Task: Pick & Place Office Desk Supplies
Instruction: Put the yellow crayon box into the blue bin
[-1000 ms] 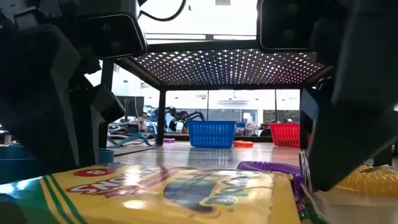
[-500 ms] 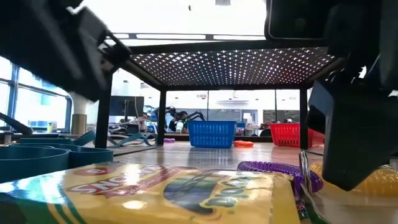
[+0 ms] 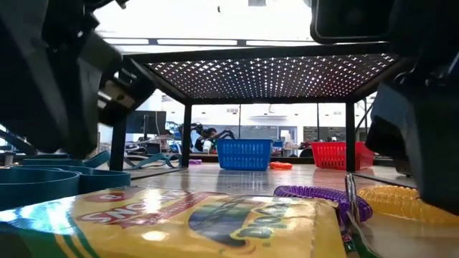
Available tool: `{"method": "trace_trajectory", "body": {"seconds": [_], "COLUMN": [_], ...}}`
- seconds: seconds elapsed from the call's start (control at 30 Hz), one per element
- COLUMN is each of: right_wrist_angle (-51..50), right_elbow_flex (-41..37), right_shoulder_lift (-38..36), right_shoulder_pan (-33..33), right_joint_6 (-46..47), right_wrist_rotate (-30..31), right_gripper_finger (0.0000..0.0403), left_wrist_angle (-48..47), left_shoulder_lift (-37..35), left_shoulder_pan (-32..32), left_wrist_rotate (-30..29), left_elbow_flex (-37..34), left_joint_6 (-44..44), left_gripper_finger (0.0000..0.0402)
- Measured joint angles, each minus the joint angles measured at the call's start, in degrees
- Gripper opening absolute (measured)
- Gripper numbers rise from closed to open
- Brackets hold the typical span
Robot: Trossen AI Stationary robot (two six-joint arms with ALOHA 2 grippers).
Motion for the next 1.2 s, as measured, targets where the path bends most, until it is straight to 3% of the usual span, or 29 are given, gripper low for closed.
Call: {"method": "trace_trajectory", "body": {"seconds": [0.37,0.57,0.9,1.2], "right_wrist_angle": [0.3,0.7,0.6,11.0], "right_elbow_flex": [0.0,0.0,0.0,0.3], "right_shoulder_lift": [0.0,0.0,0.1,6.5], "right_shoulder_pan": [0.1,0.1,0.6,0.4], "right_joint_6": [-1.5,-1.4,7.4,11.8], "right_wrist_rotate": [1.5,1.5,-1.6,-4.5], "right_gripper_finger": [0.0234,0.0234,0.0234,0.0234], "left_wrist_angle": [-0.4,3.2,2.8,8.2], "left_shoulder_lift": [1.7,4.2,4.3,7.4], "left_shoulder_pan": [1.1,2.8,3.3,3.5], "left_wrist_rotate": [2.6,9.3,10.7,14.1], "left_elbow_flex": [0.0,0.2,0.2,0.2], "left_joint_6": [0.8,-0.6,-0.9,-1.3], "left_gripper_finger": [0.0043,0.0043,0.0043,0.0043]}}
